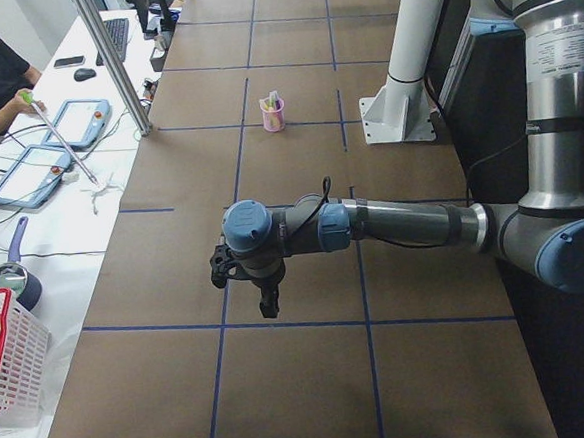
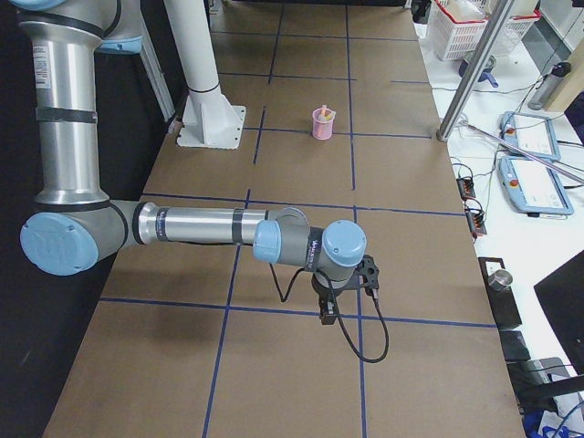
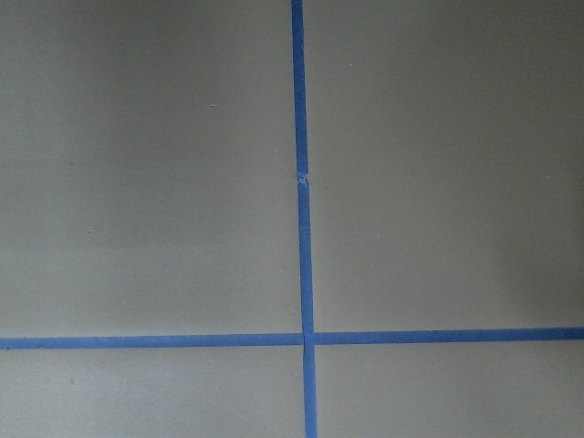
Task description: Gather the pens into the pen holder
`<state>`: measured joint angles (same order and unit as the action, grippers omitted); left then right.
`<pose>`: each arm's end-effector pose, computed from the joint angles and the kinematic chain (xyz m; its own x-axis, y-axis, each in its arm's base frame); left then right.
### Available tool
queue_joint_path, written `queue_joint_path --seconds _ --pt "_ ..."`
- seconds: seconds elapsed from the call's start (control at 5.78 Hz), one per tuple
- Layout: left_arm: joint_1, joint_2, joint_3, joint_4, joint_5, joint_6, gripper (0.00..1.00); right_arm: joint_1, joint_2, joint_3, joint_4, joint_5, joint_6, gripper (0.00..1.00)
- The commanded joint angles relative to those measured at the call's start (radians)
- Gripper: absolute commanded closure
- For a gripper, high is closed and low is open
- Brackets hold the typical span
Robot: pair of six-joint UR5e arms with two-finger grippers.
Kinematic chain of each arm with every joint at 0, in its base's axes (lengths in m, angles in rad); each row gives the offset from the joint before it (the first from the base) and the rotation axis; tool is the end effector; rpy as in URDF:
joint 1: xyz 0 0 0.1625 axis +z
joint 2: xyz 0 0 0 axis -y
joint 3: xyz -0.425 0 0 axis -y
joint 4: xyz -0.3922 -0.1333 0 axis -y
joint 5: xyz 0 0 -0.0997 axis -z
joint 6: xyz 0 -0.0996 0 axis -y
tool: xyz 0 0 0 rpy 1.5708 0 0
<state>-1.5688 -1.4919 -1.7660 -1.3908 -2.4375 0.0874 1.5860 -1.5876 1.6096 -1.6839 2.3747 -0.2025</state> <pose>-0.0565 -0.4516 0.6114 0.6448 0.0401 -0.7633 -0.0585 0.9983 0.0030 0.0688 -0.4770 0.6567 0.6817 -0.1258 0.7207 0.1245 0.9907 0.0551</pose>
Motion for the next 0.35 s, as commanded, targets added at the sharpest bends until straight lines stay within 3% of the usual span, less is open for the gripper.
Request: queue_joint_path --seconds 0.0,0.17 --pt "-0.001 0.002 -0.006 0.001 0.0 0.0 0.0 0.0 0.0 0.0 0.001 -0.002 0.0 0.0" --pt "-0.002 0.002 -0.006 0.001 0.0 0.0 0.0 0.0 0.0 0.0 0.003 -0.002 0.0 0.0"
